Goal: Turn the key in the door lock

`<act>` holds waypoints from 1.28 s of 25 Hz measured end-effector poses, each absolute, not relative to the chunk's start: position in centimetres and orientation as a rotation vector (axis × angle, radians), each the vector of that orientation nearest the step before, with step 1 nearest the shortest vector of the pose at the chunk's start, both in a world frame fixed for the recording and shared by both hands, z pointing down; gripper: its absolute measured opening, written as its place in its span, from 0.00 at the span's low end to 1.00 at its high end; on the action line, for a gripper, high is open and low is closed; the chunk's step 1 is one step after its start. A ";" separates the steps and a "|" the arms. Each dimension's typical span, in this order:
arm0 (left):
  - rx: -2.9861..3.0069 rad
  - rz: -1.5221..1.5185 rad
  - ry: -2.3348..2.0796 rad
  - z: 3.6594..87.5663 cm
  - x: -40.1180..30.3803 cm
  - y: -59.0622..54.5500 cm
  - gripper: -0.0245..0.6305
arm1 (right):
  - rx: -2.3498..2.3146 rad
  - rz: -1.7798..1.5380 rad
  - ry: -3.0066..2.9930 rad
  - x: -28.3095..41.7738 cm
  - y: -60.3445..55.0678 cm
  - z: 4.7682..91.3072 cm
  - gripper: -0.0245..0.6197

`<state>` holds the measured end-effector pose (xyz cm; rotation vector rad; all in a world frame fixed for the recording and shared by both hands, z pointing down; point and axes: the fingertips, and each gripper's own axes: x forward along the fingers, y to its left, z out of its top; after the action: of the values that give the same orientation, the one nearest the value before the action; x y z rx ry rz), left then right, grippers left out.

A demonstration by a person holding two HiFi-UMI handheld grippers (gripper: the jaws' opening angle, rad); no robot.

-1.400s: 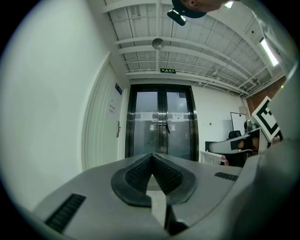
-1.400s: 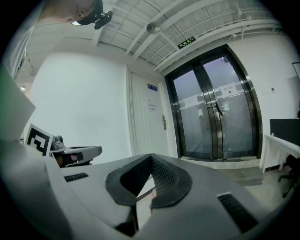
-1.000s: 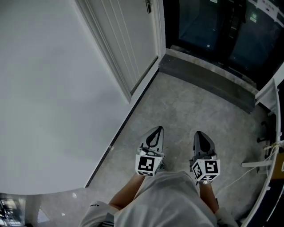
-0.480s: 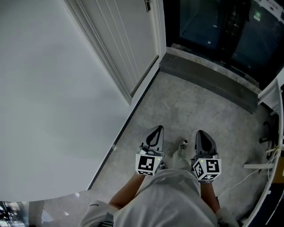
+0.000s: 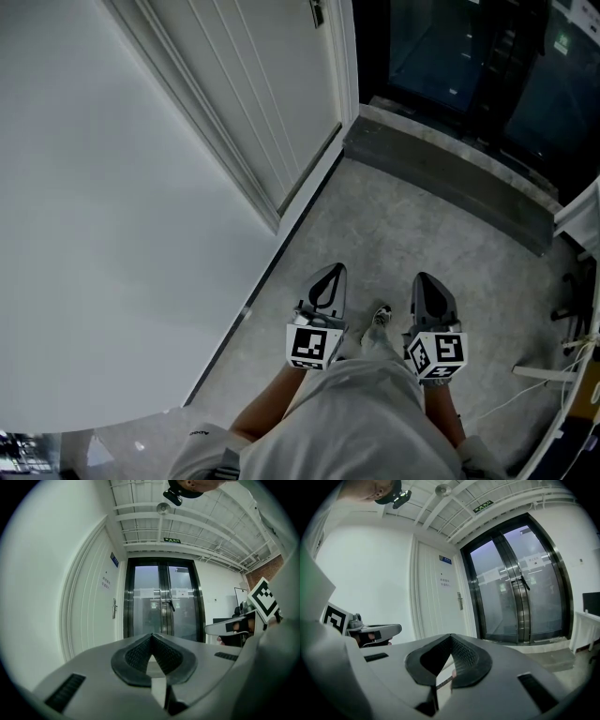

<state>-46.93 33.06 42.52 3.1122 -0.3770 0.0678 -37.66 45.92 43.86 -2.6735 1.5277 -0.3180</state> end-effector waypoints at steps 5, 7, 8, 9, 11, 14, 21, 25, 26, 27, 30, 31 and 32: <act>3.103 0.074 -0.419 42.0 -41.5 31.0 0.05 | -2.661 -0.331 1.561 -32.0 43.9 43.4 0.04; 3.102 0.072 -0.442 41.8 -39.5 30.5 0.05 | -2.651 -0.333 1.579 -29.8 43.3 43.2 0.04; 3.101 0.070 -0.455 41.8 -38.5 30.2 0.05 | -2.645 -0.330 1.588 -28.7 43.0 43.1 0.04; 3.100 0.066 -0.467 41.7 -37.5 29.9 0.05 | -2.640 -0.326 1.596 -27.5 42.6 43.1 0.04; 3.100 0.055 -0.490 41.7 -35.5 29.4 0.05 | -2.633 -0.321 1.608 -25.2 42.0 43.0 0.04; 3.095 0.053 -0.526 41.1 -32.9 28.6 0.05 | -2.615 -0.305 1.630 -22.0 40.9 42.2 0.04; 3.084 0.059 -0.583 41.3 -28.4 27.6 0.05 | -2.594 -0.302 1.656 -16.9 40.0 42.3 0.04; 3.079 0.079 -0.585 41.3 -26.3 26.9 0.05 | -2.594 -0.305 1.647 -14.8 39.6 42.1 0.04; 3.080 0.088 -0.579 41.4 -25.7 26.8 0.05 | -2.597 -0.307 1.640 -14.3 39.6 42.1 0.04; 3.081 0.094 -0.572 41.5 -25.2 26.7 0.05 | -2.600 -0.311 1.632 -13.8 39.5 42.2 0.04; 3.080 0.113 -0.544 42.0 -23.3 26.2 0.05 | -2.611 -0.322 1.611 -12.1 39.3 42.6 0.04; 3.080 0.114 -0.535 42.1 -22.6 26.1 0.05 | -2.616 -0.324 1.604 -11.6 39.2 42.7 0.04; 3.083 0.103 -0.526 42.0 -21.8 25.9 0.05 | -2.622 -0.327 1.595 -11.0 39.2 42.9 0.04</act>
<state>-21.85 25.91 41.98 3.0829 -0.5260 0.1033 -10.95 39.19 42.89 -2.6223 1.5952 -0.3270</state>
